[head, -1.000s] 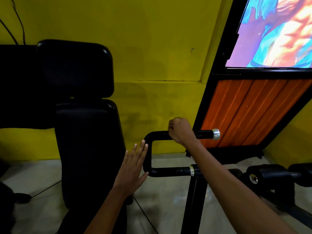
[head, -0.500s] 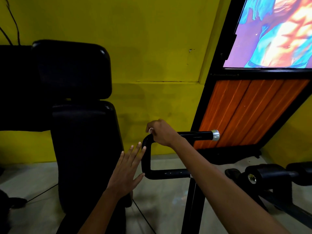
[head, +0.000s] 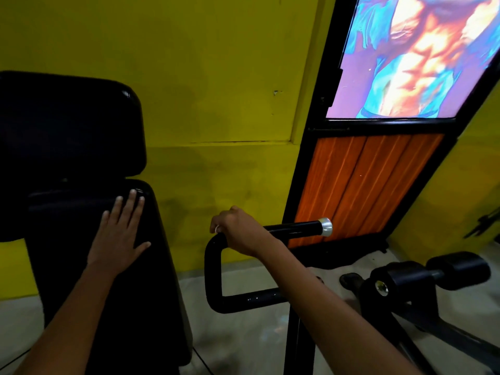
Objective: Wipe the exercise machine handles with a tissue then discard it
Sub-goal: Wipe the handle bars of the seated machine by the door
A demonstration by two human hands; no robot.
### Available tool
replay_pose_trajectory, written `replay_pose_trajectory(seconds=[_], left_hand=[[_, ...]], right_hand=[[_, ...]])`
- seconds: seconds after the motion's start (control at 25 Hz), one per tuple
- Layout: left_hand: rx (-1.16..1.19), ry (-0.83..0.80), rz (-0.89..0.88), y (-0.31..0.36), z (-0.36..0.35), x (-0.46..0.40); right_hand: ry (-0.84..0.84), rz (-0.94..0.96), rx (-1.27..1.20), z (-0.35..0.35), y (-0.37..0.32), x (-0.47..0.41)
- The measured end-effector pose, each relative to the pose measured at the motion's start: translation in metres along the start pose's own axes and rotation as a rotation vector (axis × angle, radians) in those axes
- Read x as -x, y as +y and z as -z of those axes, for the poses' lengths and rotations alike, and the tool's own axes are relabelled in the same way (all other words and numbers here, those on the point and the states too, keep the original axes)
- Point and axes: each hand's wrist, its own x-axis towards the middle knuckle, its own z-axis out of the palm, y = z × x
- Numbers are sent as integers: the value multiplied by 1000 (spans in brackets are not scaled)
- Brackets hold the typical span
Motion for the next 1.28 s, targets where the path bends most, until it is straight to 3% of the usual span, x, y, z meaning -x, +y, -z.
replay_pose_trajectory(seconds=[0.44, 0.68, 0.84, 1.28], left_hand=[[73, 33, -58, -9, -9, -3], [132, 23, -61, -10, -4, -3], [116, 30, -78, -13, -2, -4], [66, 76, -51, -6, -12, -5]], right_hand=[[-19, -72, 168, 16, 26, 23], [66, -369, 385, 25, 75, 73], [221, -562, 442, 16, 82, 91], [155, -697, 77, 23, 78, 54]])
